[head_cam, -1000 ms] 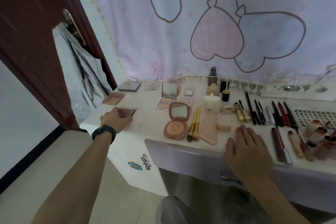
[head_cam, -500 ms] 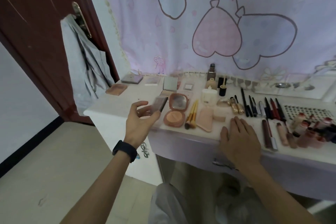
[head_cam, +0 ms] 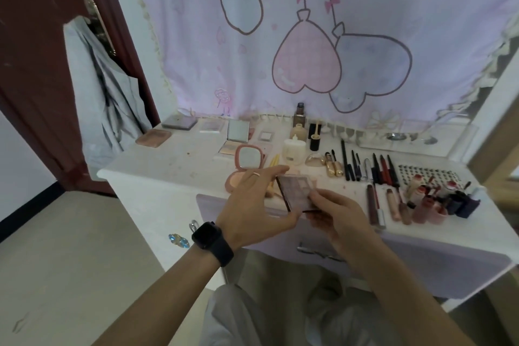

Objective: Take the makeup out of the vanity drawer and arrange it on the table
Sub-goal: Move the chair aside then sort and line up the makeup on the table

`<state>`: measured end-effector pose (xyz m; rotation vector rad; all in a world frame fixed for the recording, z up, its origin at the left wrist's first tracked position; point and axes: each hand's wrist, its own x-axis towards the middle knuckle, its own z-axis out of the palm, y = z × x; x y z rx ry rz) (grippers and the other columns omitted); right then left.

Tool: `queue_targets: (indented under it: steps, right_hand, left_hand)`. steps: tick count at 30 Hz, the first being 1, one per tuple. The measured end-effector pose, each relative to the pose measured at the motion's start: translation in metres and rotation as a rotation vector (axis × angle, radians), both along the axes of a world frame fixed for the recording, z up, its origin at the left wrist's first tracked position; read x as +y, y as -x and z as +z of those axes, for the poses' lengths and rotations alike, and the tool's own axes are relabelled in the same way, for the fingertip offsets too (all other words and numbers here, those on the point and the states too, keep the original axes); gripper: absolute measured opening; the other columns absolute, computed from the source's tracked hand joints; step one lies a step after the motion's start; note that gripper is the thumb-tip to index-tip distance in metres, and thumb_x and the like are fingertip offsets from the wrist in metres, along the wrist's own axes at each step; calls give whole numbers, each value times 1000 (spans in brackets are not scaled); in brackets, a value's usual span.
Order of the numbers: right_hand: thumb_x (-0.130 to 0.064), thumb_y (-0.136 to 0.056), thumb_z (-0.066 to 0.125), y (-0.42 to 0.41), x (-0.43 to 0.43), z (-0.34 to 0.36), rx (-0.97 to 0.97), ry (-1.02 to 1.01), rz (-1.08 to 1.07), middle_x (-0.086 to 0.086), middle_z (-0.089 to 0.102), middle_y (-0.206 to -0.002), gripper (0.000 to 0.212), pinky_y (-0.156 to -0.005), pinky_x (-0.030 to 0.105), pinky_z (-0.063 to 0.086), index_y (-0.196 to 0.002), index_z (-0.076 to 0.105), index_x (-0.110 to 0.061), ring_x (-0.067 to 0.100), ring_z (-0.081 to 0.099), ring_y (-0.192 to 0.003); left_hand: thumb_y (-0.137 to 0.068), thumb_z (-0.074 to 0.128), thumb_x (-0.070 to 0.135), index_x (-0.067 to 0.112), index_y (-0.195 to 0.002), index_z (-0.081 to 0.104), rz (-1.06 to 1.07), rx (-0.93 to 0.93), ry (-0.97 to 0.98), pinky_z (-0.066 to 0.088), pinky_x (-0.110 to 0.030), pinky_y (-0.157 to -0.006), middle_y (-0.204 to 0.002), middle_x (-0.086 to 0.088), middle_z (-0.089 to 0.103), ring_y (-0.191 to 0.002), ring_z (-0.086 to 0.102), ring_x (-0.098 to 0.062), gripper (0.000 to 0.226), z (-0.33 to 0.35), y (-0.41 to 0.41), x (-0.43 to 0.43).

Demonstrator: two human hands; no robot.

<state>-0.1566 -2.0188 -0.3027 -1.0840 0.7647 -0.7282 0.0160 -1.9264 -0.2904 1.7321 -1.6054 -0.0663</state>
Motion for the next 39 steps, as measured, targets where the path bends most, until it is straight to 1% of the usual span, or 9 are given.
queue_targets:
  steps: [3,6,10,15,20,24,31,36,39]
  right_hand:
    - [-16,-80,71,3,-1,-1,-131,-268,70,13,72,-79,14,-57,23,57,-82,80,-5,16,68,-65]
    - [-15,-81,72,3,-2,-4,-154,-322,110,13,71,-78,14,-56,23,57,-80,79,-3,16,67,-64]
    - [-27,-74,77,2,-5,-4,-4,-152,103,13,75,-86,39,-60,25,56,-103,74,-1,18,71,-70]
    - [-64,-69,79,5,-7,-2,145,140,255,2,77,-104,60,-76,28,58,-114,72,-25,20,75,-96]
    - [-48,-80,78,6,-6,6,201,281,254,-8,78,-97,7,-71,18,58,-87,78,-49,13,75,-89]
    - [-48,-77,73,4,-6,1,185,263,219,2,79,-93,25,-69,24,60,-93,80,-30,21,76,-86]
    - [-51,-64,76,1,-10,-8,93,70,186,19,76,-98,67,-69,30,61,-107,72,0,36,75,-88]
    - [-52,-66,81,-2,-15,-7,59,14,241,19,76,-103,65,-70,31,61,-109,71,-4,40,74,-91]
    - [-47,-73,74,-6,-17,-7,54,-23,185,17,76,-103,56,-68,34,62,-109,70,-5,40,75,-86]
  left_hand:
    - [-67,72,67,48,-134,44,35,90,39,29,5,-84,-116,31,48,-109,40,19,75,2,7,-1]
    - [-66,72,66,45,-133,49,24,119,67,31,4,-84,-114,36,49,-111,42,16,74,5,10,-2]
    - [-64,72,65,44,-135,50,9,105,41,35,0,-85,-115,27,53,-110,48,3,77,8,7,0]
    - [-68,73,65,35,-141,50,-41,-117,-28,37,-13,-100,-129,15,55,-118,47,-5,83,11,2,0]
    - [-68,69,69,45,-144,40,-94,-76,-91,32,-7,-98,-127,25,53,-109,50,6,86,10,5,2]
    - [-63,79,58,49,-137,44,-136,125,-56,53,-20,-93,-119,33,51,-108,59,6,82,9,9,2]
    - [-60,86,46,34,-131,59,-125,351,-25,55,-18,-87,-115,25,63,-101,67,0,76,9,2,7]
    - [-67,91,24,28,-132,60,-102,441,-28,54,-19,-90,-120,22,64,-105,67,-2,73,7,-7,13]
    - [-67,92,26,29,-130,61,-65,444,-23,53,-18,-90,-120,15,66,-104,67,0,70,5,-14,15]
